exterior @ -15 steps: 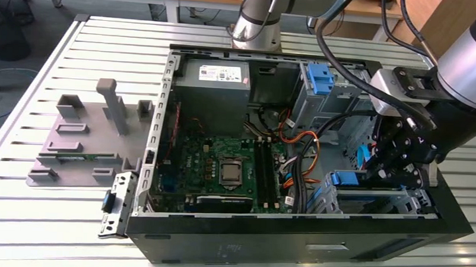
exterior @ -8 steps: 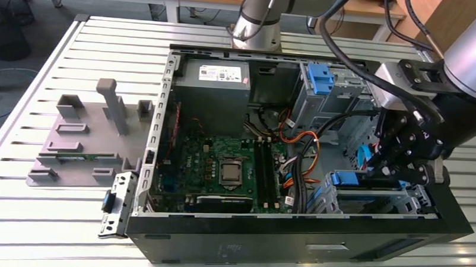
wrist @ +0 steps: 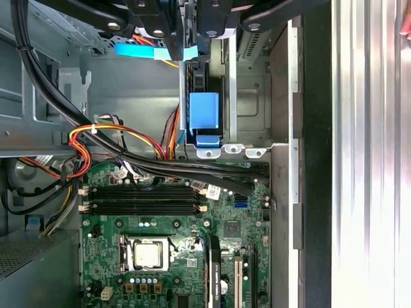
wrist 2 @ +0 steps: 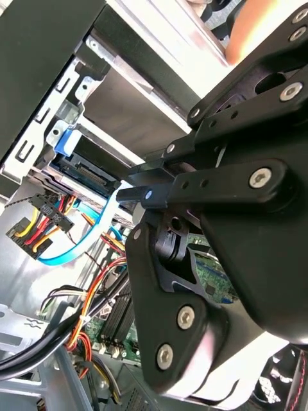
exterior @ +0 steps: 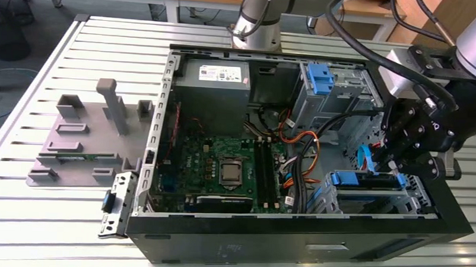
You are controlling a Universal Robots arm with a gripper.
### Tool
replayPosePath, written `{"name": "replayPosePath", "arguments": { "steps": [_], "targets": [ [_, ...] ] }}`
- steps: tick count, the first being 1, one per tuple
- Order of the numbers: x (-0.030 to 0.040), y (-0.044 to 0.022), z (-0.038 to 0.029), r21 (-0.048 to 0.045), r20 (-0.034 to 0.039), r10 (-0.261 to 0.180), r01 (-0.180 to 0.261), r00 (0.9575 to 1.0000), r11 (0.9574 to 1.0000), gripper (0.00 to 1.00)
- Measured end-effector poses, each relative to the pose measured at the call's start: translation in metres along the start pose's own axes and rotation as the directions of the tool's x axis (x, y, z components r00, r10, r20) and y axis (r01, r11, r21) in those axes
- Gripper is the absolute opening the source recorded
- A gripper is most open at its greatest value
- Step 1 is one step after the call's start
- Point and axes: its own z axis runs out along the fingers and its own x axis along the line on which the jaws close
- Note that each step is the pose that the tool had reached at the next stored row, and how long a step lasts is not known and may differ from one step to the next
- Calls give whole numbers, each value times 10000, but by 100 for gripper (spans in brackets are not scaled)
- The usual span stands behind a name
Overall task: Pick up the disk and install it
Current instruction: 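Insert the first disk wire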
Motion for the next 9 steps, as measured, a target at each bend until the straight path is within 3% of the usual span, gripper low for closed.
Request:
{"name": "replayPosePath", "arguments": {
  "steps": [9],
  "targets": [
    [-1, -14, -4, 0, -4, 0, 0, 10000, 10000, 24]
  ]
}}
